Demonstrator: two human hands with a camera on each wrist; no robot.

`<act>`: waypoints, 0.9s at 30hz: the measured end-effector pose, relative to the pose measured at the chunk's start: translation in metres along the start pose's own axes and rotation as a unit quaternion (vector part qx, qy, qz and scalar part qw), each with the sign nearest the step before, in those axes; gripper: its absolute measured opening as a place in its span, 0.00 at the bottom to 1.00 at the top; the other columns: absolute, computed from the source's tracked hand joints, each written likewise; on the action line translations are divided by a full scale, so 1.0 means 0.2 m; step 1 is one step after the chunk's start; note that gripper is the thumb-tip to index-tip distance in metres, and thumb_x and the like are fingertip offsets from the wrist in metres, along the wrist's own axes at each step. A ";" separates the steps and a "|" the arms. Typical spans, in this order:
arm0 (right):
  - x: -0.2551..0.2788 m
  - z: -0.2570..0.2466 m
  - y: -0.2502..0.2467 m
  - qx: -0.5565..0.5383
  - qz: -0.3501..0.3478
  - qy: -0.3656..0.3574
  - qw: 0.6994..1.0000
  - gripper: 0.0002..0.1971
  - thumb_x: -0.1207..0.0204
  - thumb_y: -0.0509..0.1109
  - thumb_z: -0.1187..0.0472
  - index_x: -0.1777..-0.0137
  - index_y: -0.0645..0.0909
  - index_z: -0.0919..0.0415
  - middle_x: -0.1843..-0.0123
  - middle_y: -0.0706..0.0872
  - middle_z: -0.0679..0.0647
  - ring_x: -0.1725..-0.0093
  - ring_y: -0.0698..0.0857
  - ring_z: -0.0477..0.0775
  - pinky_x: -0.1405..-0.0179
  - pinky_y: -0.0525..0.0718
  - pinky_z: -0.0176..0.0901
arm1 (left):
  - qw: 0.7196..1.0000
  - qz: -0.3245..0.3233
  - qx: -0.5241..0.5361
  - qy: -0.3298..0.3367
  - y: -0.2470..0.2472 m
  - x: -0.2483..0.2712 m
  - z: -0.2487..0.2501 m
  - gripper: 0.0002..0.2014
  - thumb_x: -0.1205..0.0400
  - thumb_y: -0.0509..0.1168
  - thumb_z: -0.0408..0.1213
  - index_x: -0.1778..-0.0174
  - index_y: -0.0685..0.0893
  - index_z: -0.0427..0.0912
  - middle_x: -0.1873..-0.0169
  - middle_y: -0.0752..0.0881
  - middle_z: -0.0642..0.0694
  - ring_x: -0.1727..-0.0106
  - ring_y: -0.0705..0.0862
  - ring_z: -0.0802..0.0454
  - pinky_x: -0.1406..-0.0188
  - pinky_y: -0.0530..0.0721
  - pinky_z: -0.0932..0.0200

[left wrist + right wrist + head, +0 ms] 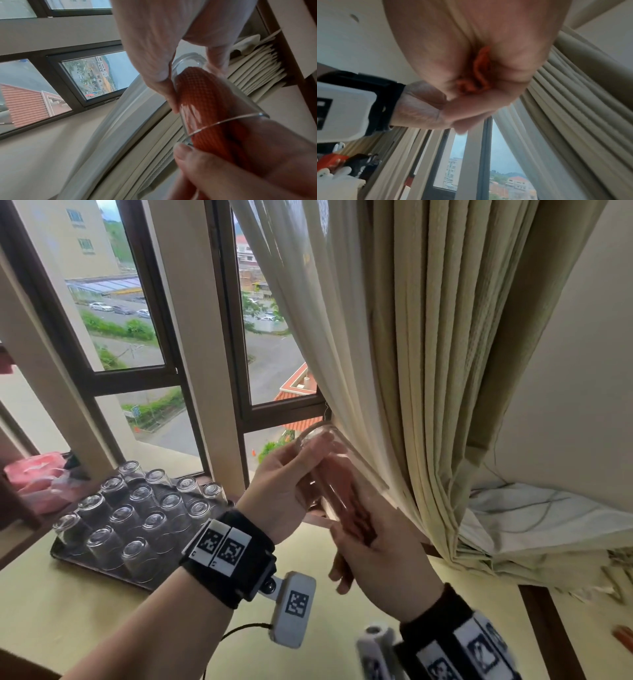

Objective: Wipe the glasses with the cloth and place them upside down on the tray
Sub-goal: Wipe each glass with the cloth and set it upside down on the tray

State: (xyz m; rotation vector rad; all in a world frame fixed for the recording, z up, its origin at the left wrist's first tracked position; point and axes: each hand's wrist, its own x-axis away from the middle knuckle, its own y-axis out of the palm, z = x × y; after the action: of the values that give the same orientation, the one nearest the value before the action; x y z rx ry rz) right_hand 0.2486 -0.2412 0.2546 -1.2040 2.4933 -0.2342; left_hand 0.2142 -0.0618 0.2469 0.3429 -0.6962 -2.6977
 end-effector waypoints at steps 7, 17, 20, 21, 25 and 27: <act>-0.04 0.07 0.05 0.499 0.002 -0.044 0.865 0.30 0.24 0.76 0.67 0.22 0.75 0.55 0.51 0.91 0.51 0.70 0.82 0.50 0.77 0.67 0.29 | 0.999 0.037 -0.007 -0.030 0.02 0.05 -0.04 0.30 0.25 0.79 0.48 0.34 0.86 0.31 0.45 0.90 0.33 0.45 0.91 0.40 0.49 0.95 0.48; 0.09 0.14 0.01 -0.130 -0.066 0.052 0.988 0.42 0.15 0.66 0.78 0.16 0.68 0.30 0.31 0.89 0.51 0.71 0.89 0.54 0.80 0.83 0.43 | 0.995 0.094 -0.007 0.020 -0.06 0.12 -0.09 0.21 0.11 0.72 0.40 0.31 0.85 0.26 0.45 0.88 0.32 0.46 0.90 0.41 0.49 0.92 0.50; 0.07 0.19 0.04 0.297 -0.070 -0.059 0.951 0.53 0.18 0.66 0.71 0.12 0.41 0.22 0.21 0.80 0.44 0.49 0.92 0.62 0.50 0.91 0.52 | 0.992 0.123 -0.009 0.018 -0.06 0.18 -0.10 0.22 0.20 0.74 0.41 0.35 0.88 0.29 0.48 0.91 0.36 0.47 0.91 0.44 0.51 0.93 0.52; 0.06 0.20 0.07 0.335 -0.077 -0.074 0.936 0.58 0.20 0.66 0.71 0.14 0.29 0.23 0.15 0.75 0.45 0.49 0.91 0.63 0.47 0.91 0.56 | 0.992 0.125 -0.008 0.013 -0.06 0.20 -0.12 0.23 0.22 0.75 0.42 0.36 0.89 0.30 0.49 0.92 0.37 0.47 0.91 0.44 0.50 0.94 0.51; 0.04 0.25 0.16 0.223 -0.088 -0.064 0.969 0.61 0.22 0.69 0.72 0.15 0.30 0.19 0.14 0.76 0.45 0.53 0.90 0.57 0.51 0.89 0.45 | 0.990 0.144 0.008 0.001 -0.09 0.29 -0.18 0.27 0.28 0.86 0.48 0.41 0.92 0.33 0.46 0.91 0.34 0.44 0.91 0.41 0.48 0.94 0.49; 0.04 0.24 0.20 -0.043 -0.142 0.031 0.988 0.55 0.19 0.71 0.76 0.12 0.49 0.22 0.19 0.81 0.39 0.59 0.89 0.54 0.67 0.88 0.42 | 0.989 0.148 -0.002 0.005 -0.15 0.33 -0.19 0.29 0.31 0.88 0.53 0.43 0.93 0.35 0.47 0.91 0.34 0.45 0.91 0.41 0.48 0.93 0.49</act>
State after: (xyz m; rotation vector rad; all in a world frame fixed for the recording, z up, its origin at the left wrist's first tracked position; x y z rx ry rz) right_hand 0.2334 -0.2224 0.1955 -1.6111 2.3981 -0.2436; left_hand 0.1587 -0.0781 0.1891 0.2311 -0.6789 -2.4154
